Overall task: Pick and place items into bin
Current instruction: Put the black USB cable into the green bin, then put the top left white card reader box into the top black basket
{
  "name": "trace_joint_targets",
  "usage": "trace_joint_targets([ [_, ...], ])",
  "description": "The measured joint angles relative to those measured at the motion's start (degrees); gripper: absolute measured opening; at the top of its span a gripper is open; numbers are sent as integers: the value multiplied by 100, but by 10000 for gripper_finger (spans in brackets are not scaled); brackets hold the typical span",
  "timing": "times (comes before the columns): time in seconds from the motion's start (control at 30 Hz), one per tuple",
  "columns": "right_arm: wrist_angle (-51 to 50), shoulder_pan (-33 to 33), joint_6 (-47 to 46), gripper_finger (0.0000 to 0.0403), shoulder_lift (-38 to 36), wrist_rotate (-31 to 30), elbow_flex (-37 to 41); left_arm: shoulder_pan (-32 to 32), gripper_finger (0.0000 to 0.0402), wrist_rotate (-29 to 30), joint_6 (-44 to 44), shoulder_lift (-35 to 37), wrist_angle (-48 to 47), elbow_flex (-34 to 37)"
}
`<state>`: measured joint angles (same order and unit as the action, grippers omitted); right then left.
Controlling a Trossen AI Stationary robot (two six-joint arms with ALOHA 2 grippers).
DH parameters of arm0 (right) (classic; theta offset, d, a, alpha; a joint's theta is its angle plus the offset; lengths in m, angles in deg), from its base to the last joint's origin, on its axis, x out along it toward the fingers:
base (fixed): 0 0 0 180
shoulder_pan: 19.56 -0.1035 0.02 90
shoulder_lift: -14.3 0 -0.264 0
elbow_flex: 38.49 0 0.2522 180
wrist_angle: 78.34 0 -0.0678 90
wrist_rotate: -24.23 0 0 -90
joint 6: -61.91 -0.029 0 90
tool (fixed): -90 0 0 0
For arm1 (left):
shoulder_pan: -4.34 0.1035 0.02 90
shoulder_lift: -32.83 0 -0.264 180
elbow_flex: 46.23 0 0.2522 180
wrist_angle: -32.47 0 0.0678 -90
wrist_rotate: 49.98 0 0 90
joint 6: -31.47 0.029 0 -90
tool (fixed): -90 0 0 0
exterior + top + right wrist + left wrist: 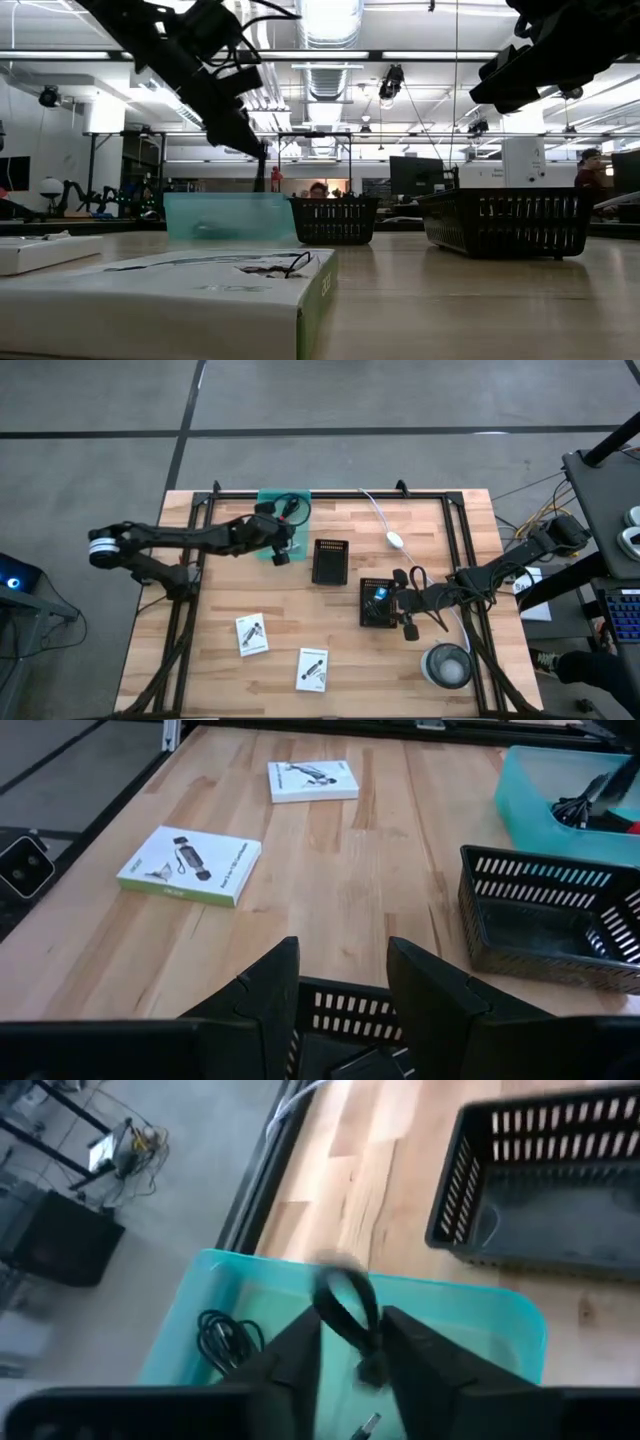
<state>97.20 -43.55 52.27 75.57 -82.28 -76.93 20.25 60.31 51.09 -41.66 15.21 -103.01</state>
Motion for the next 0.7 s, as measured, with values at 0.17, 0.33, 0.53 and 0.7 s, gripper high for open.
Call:
trace_joint_targets([
  [0.17,-4,0,-82,139,0,0,0,-39,168,9,515,-64,-39,-58],
  [0.33,-3,0,-90,139,0,0,8,-357,210,-16,538,228,-760,-209],
  [0.53,-13,0,-98,139,0,0,33,-1072,214,-422,-1819,685,-1974,-477],
  [0.7,-14,0,-655,139,0,-4,37,-1758,214,-1328,-4732,914,-2411,-505],
])
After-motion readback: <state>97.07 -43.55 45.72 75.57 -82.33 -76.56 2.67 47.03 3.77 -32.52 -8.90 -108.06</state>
